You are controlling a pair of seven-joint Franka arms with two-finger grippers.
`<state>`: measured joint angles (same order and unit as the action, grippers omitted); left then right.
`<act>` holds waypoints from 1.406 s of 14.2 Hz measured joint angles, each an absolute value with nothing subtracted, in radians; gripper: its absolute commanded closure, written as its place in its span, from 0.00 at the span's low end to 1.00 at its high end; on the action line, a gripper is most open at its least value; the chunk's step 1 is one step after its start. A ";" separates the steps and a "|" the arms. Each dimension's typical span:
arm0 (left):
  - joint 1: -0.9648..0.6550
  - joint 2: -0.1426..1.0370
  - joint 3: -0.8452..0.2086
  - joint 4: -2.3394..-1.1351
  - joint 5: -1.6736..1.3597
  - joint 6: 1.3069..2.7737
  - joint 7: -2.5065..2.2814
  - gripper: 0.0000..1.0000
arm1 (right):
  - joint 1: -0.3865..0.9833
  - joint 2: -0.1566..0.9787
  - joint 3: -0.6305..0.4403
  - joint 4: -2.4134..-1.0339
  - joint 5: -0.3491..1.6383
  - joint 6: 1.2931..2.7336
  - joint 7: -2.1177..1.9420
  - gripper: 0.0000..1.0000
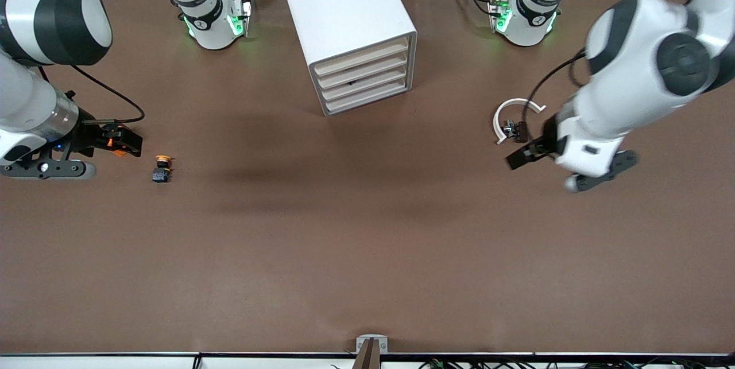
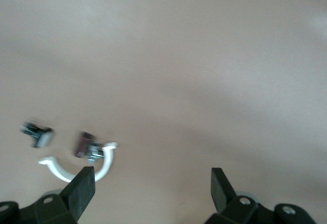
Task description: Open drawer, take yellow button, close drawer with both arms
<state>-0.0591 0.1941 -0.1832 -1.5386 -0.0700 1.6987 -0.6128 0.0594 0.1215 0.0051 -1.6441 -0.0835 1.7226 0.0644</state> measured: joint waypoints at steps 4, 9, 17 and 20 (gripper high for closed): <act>0.070 0.124 -0.180 -1.540 -0.070 1.660 -0.356 0.00 | 0.059 0.090 0.004 -1.637 -0.034 1.715 0.065 0.00; 0.055 0.074 -0.131 -1.540 -0.033 1.658 -0.300 0.00 | 0.065 0.060 0.006 -1.589 -0.020 1.675 0.065 0.00; 0.011 -0.031 -0.032 -1.570 -0.032 1.564 -0.118 0.00 | 0.031 0.061 0.025 -1.561 -0.021 1.669 0.065 0.00; 0.007 -0.075 -0.025 -1.621 -0.032 1.558 -0.096 0.00 | -0.012 0.061 0.081 -1.561 -0.021 1.670 0.065 0.00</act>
